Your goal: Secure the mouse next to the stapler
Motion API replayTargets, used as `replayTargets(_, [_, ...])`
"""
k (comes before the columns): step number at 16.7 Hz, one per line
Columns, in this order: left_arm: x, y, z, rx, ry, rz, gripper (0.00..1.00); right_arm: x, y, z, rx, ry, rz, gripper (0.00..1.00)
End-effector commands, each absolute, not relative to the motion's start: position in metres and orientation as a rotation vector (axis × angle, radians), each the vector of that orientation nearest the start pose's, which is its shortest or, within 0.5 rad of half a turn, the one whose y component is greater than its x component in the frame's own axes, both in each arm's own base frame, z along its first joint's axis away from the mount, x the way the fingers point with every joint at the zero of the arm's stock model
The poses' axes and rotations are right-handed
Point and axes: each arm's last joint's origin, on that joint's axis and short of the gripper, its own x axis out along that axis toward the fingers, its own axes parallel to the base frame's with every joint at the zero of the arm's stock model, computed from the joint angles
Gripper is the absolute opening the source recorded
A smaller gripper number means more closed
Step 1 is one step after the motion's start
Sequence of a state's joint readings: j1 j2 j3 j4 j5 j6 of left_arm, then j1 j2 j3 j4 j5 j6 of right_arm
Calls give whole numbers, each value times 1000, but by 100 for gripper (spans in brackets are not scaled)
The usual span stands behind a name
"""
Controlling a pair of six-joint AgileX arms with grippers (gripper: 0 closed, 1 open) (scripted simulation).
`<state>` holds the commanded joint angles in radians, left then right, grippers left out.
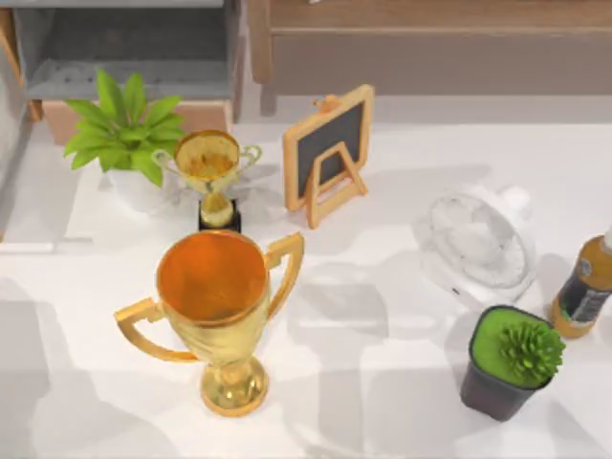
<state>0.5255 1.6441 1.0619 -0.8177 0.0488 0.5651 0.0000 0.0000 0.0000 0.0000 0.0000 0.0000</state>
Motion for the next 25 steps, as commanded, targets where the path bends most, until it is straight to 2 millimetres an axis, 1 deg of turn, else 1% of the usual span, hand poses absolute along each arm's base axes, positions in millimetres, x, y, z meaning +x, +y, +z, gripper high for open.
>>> replayTargets(2, [250,146,164,47,1439,-11,0,106,-1,160,0,0,0,100])
replayTargets(5, [245,143,154,34,1465,-22,0,106,-1,160,0,0,0,100])
replayTargets(14, [246,142,155,41,1459,-25,0,106,-1,160,0,0,0,100])
replayTargets(25, [251,146,164,63,1403,-1,0,106,-1,160,0,0,0,100])
